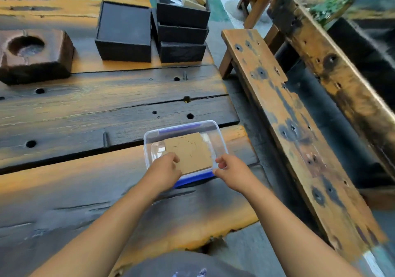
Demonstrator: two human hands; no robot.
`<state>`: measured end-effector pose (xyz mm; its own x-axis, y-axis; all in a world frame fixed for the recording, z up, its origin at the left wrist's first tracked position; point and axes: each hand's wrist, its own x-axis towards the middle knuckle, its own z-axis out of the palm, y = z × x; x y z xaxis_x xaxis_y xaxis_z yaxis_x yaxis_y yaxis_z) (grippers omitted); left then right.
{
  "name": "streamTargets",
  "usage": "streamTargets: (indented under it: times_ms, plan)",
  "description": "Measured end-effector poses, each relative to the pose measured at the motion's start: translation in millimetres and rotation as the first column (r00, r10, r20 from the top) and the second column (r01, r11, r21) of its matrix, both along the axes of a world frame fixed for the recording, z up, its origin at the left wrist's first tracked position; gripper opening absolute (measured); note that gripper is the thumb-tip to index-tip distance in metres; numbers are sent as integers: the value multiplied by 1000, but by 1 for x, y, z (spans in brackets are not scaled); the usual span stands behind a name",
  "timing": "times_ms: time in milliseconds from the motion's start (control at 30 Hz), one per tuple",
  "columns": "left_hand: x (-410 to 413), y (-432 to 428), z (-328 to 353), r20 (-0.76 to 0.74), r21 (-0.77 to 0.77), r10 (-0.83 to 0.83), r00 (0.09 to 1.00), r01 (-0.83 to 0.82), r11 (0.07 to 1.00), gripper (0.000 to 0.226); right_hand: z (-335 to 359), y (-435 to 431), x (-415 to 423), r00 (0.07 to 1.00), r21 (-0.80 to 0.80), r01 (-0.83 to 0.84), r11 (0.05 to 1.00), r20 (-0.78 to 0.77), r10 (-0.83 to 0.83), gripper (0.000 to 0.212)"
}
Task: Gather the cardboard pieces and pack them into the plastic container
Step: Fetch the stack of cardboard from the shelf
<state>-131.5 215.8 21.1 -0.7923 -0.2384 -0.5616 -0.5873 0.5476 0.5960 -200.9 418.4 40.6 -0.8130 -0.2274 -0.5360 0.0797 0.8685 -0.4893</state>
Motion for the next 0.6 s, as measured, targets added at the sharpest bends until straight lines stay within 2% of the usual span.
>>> streamTargets:
  times_ms: [133,333,400,500,600]
  plan:
    - [11,14,8,-25,-42,-179,984,178,983,30,11,17,44,996,42,44,998,-83,-40,24]
    - [26,45,26,-37,-240,-436,899,416,877,22,19,61,82,986,103,118,988,-130,-104,28]
    - [30,61,32,-31,-297,-492,870,462,836,22,24,77,92,978,67,173,983,-130,-163,28]
    - [41,95,41,-31,-358,-576,817,529,769,21,29,104,114,946,-107,319,942,-30,-324,22]
    - [53,145,51,-39,-389,-654,755,591,706,26,27,150,143,923,-125,373,919,-50,-382,22]
